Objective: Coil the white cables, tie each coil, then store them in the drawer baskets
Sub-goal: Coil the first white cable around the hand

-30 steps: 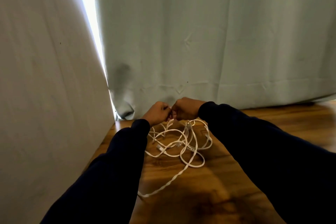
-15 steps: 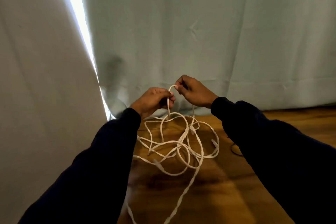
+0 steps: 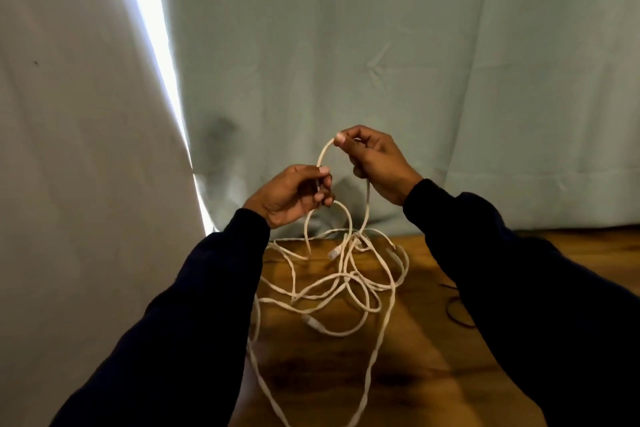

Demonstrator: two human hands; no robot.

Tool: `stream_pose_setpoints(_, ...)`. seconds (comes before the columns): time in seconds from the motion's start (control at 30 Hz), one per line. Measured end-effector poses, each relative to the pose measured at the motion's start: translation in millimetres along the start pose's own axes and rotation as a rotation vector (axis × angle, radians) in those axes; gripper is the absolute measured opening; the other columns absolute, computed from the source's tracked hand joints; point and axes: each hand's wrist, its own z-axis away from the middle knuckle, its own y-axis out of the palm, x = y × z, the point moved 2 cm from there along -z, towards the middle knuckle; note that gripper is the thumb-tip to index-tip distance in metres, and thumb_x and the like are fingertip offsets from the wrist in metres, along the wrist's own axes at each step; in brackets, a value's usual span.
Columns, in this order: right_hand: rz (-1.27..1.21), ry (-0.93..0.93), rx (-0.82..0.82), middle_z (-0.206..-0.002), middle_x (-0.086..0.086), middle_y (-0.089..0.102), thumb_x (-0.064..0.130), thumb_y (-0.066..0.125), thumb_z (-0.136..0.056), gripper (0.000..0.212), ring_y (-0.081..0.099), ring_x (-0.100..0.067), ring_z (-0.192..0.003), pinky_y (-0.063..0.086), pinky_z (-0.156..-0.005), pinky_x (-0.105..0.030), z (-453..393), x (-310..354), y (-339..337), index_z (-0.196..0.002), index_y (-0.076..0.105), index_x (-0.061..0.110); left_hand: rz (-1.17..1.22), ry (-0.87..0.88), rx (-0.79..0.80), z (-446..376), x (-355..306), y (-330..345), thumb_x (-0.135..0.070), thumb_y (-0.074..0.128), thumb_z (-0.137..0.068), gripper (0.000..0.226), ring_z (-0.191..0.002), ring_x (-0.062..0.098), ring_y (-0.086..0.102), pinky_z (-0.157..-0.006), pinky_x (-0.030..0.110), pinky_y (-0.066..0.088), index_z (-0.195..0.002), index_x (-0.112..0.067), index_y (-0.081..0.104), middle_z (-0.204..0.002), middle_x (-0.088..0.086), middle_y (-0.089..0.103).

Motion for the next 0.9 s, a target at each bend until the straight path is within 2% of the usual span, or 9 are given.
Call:
stream_pose_setpoints(0.2,-0.274,-0.110,-0.193,-0.062,0.008,0.044,0.024,0.062,-0.099,0.012,0.036,-0.007,-0.054,0.031,-0.051,-0.022,12,48,0,-0.088,0.062,0.019,-0.181,0.063,-0.075,23,1,11,-0.012,0.048,-0.103,0.028,-0.057,0.014,0.046,-0.061,0.024,0.046,-0.084,-0.002,0.067,-0.058,0.004,0.050)
stream_pose_setpoints(0.43,-0.560,-0.159,-0.299,-0.068,0.004,0.051,0.024,0.054,-0.102,0.017,0.038,-0.007,-0.053,0.026,-0.048,-0.023,5,91,-34,-0.086,0.055,0.019,-0.704,0.023,-0.218,39,4,1,-0.031,0.057,-0.101,0.033,-0.056,0.006,0.051,-0.060,0.020,0.045,-0.090,-0.005,0.075,-0.060,-0.003,0.059)
stream_pose_setpoints(0.47,-0.475,-0.136,-0.307,-0.070,0.003,0.055,0.023,0.055,-0.101,0.017,0.041,-0.008,-0.054,0.029,-0.051,-0.023,5,92,-40,-0.085,0.057,0.019,-0.708,0.025,-0.232,41,3,0,-0.033,0.054,-0.102,0.039,-0.055,0.006,0.051,-0.059,0.019,0.046,-0.091,-0.002,0.075,-0.060,-0.002,0.059)
stream_pose_setpoints(0.53,0.031,-0.089,-0.325,-0.086,0.000,0.065,0.024,0.059,-0.096,0.007,0.053,-0.010,-0.067,0.040,-0.062,-0.024,6,88,-50,-0.091,0.063,0.022,-0.724,0.042,-0.249,42,-2,0,-0.036,0.049,-0.104,0.046,-0.055,0.007,0.052,-0.058,0.020,0.048,-0.092,0.001,0.074,-0.061,0.001,0.059)
stream_pose_setpoints(0.63,0.937,-0.130,-0.322,-0.127,-0.011,0.058,0.028,0.053,-0.093,0.038,0.055,-0.027,-0.112,0.043,-0.097,-0.038,12,69,-50,-0.129,0.057,0.016,-0.794,0.037,-0.263,39,-15,-2,-0.035,0.048,-0.105,0.043,-0.058,0.011,0.057,-0.062,0.024,0.050,-0.087,-0.007,0.076,-0.064,0.003,0.063)
stream_pose_setpoints(0.7,1.088,-0.313,-0.244,-0.132,-0.015,0.058,0.030,0.046,-0.095,0.043,0.054,-0.035,-0.120,0.041,-0.101,-0.041,21,71,-33,-0.133,0.055,0.012,-0.809,0.027,-0.234,37,-21,0,-0.033,0.049,-0.105,0.040,-0.059,0.014,0.058,-0.061,0.024,0.049,-0.088,-0.009,0.076,-0.066,0.006,0.063)
stream_pose_setpoints(0.73,1.069,-0.329,-0.098,-0.131,-0.013,0.060,0.032,0.047,-0.098,0.042,0.057,-0.033,-0.119,0.043,-0.100,-0.040,26,74,-22,-0.134,0.055,0.012,-0.802,0.030,-0.227,36,-24,4,-0.032,0.049,-0.105,0.038,-0.060,0.014,0.058,-0.061,0.023,0.049,-0.090,-0.008,0.075,-0.067,0.006,0.064)
stream_pose_setpoints(0.83,1.074,-0.043,0.343,-0.137,-0.009,0.059,0.043,0.058,-0.098,0.061,0.061,-0.025,-0.119,0.049,-0.099,-0.036,39,64,12,-0.149,0.039,0.015,-0.800,0.046,-0.223,38,-32,15,-0.035,0.050,-0.104,0.034,-0.062,0.014,0.058,-0.062,0.021,0.050,-0.095,-0.012,0.073,-0.070,0.006,0.063)
stream_pose_setpoints(0.9,1.112,0.008,0.364,-0.132,-0.013,0.064,0.039,0.058,-0.099,0.058,0.067,-0.024,-0.108,0.052,-0.093,-0.034,43,54,21,-0.148,0.041,0.014,-0.814,0.062,-0.228,39,-35,19,-0.035,0.050,-0.104,0.033,-0.064,0.016,0.058,-0.063,0.022,0.051,-0.096,-0.013,0.073,-0.072,0.007,0.063)
